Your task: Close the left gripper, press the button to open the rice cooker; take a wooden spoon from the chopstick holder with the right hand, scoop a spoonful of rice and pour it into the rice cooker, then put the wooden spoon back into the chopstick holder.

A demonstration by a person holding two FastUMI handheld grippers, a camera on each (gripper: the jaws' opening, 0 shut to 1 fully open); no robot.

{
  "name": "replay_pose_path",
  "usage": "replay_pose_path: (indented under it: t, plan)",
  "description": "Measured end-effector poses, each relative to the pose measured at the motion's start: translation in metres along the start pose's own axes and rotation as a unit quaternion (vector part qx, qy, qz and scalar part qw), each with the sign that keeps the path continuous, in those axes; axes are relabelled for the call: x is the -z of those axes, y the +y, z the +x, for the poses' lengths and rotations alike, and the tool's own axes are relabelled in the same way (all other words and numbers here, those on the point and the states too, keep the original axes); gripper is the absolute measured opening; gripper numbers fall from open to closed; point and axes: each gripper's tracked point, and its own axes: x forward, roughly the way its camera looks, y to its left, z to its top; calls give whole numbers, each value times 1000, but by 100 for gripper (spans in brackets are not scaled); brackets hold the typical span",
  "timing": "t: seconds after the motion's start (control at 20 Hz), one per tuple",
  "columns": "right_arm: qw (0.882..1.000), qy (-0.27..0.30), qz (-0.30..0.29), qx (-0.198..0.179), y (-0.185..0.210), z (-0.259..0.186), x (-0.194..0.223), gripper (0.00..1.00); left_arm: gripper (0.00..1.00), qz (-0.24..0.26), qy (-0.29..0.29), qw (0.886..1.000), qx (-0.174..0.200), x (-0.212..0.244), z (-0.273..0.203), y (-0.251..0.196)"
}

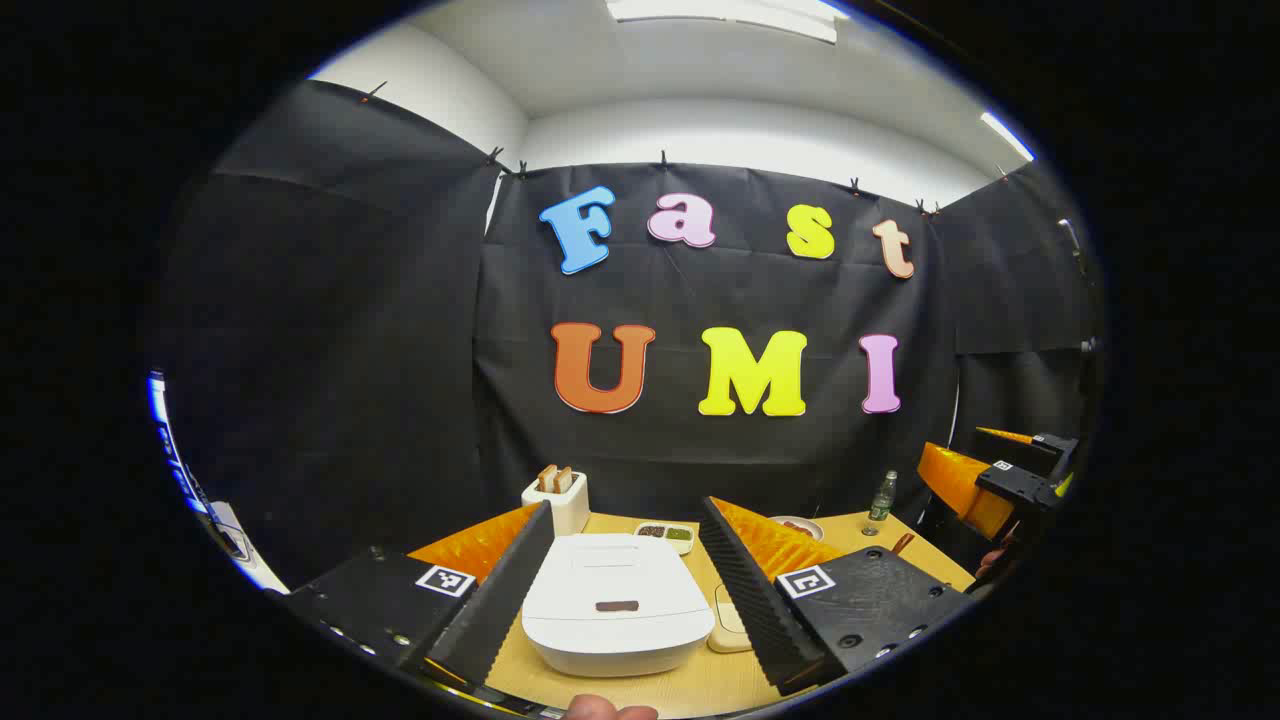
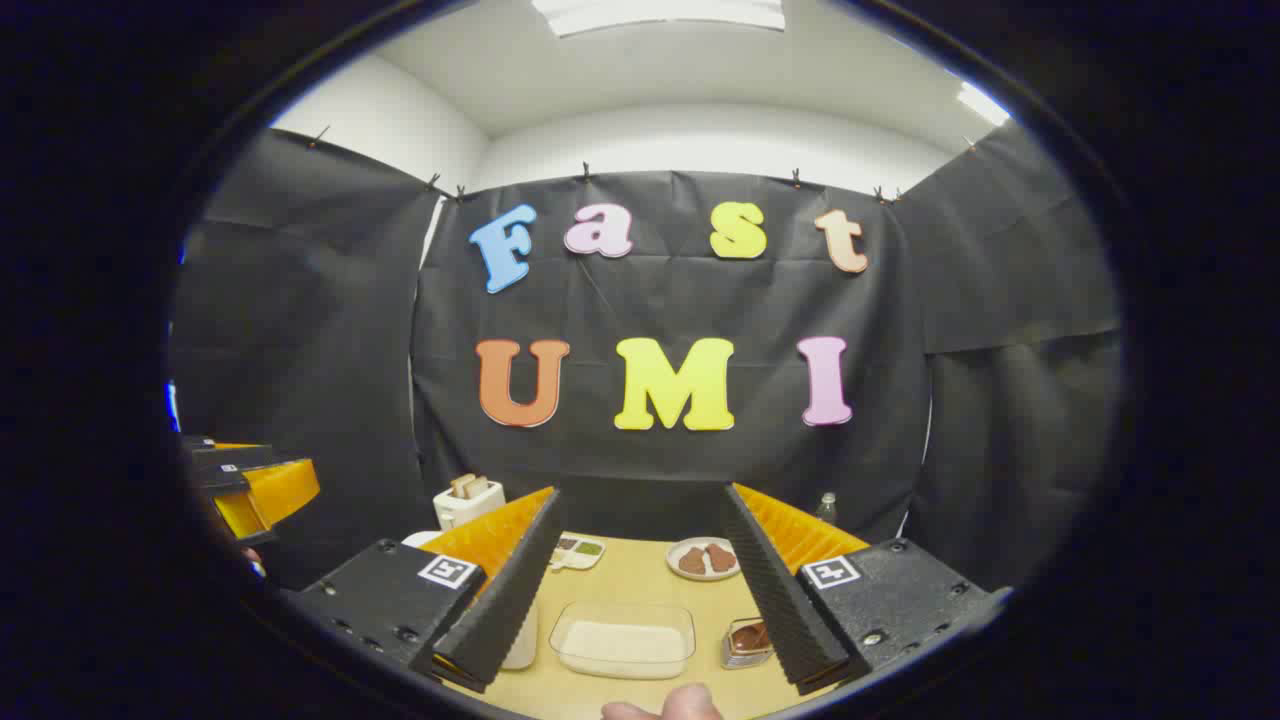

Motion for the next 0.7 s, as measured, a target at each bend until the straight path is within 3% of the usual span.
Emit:
replay_pose_path:
  t: [0.7]
  plan:
    - [1000,16,16,6,-12,-1,8,100,95,-2,8,1000,10,5,-2,-8]
